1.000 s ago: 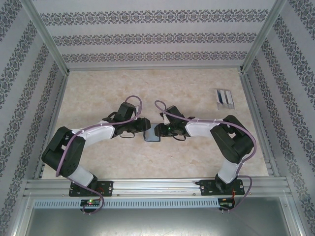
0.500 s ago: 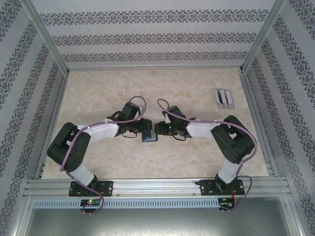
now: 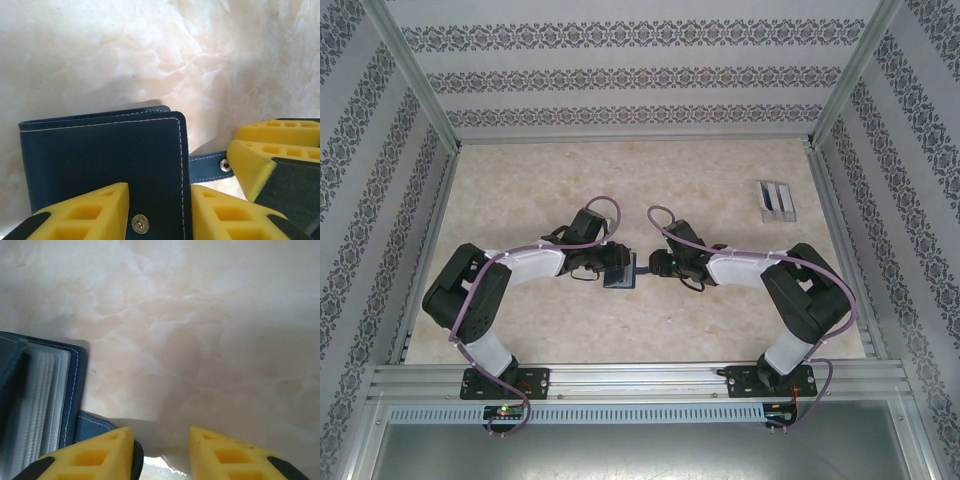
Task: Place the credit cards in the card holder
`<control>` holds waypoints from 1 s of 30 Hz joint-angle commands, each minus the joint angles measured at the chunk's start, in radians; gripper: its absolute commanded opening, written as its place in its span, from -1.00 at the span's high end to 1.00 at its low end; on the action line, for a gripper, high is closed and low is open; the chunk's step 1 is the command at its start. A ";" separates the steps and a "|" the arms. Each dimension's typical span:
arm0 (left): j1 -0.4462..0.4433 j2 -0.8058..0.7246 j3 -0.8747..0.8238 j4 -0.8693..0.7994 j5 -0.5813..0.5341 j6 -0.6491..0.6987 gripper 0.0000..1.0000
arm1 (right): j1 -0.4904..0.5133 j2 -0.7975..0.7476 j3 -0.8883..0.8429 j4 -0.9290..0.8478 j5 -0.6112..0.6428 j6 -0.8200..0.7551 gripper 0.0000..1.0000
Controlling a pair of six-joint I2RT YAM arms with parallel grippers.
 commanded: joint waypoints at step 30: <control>0.003 -0.017 -0.021 -0.036 -0.017 -0.134 0.27 | 0.041 -0.060 -0.040 0.196 -0.142 0.182 0.42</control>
